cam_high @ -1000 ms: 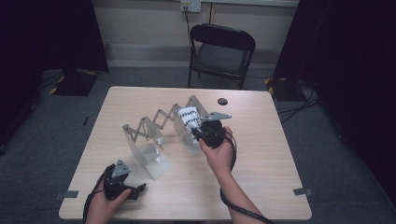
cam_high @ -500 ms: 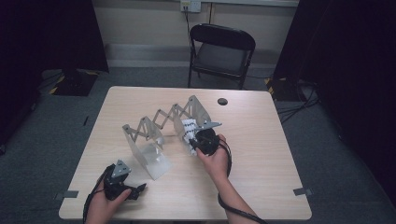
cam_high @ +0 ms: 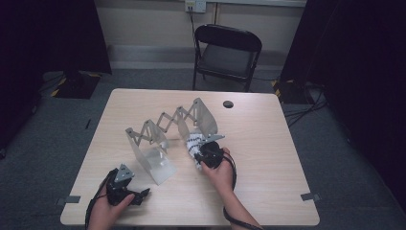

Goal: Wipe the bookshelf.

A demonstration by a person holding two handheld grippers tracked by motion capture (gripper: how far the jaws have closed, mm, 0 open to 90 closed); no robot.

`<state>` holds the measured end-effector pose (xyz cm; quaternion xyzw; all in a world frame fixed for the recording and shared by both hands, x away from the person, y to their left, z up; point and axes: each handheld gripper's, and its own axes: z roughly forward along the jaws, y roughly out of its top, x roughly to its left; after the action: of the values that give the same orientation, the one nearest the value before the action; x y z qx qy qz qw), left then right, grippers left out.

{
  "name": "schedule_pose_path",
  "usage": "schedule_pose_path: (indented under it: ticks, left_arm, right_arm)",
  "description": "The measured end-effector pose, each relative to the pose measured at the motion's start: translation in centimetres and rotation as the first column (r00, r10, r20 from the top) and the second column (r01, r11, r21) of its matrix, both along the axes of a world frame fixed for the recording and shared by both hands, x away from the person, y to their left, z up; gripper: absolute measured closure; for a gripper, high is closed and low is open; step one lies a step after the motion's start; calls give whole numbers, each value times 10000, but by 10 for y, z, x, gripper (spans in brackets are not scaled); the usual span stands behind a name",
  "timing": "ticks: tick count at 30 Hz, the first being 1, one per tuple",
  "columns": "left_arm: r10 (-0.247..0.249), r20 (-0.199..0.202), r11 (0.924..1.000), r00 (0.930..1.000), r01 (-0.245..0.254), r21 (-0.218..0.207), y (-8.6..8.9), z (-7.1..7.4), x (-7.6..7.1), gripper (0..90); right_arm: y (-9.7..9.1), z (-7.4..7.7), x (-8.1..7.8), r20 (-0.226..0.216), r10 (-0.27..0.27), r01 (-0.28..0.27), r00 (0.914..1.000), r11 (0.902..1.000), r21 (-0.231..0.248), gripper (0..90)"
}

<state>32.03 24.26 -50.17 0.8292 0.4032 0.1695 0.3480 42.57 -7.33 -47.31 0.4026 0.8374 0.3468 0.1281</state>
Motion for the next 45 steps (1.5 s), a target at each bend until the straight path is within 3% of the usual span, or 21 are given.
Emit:
schedule_pose_path:
  ticks: [2,6,15,16,19,23,26,34,45]
  left_arm:
    - [-18,-3,10000,10000,18,32,0,0,0,2]
    - [9,4,10000,10000,-9,-20,0,0,0,2]
    - [-8,4,10000,10000,8,22,0,0,0,3]
    - [-8,4,10000,10000,8,22,0,0,0,3]
    - [-5,4,10000,10000,5,1,0,0,0,3]
    - [-2,1,10000,10000,2,8,0,0,0,2]
    - [8,3,10000,10000,-8,-9,0,0,0,2]
    - [4,3,10000,10000,-4,-8,0,0,0,2]
    - [7,-2,10000,10000,-7,-24,0,0,0,2]
  right_arm:
    - [0,3,-1,73,-65,67,10000,9998,-172,776]
    - [-6,10,-2,188,-255,257,9995,9996,-68,776]
    - [-12,62,-4,1228,-373,346,9917,9991,240,776]
    - [-12,62,-4,1228,-373,346,9917,9991,240,776]
    - [-7,87,-3,1917,-391,311,9807,9985,445,775]
    - [2,102,1,2222,-213,102,9748,9986,513,774]
    - [4,101,4,2186,-167,79,9757,9991,408,775]
    - [4,79,13,1727,-168,112,9848,9994,334,775]
    - [6,40,15,1149,-42,37,9934,10000,45,773]
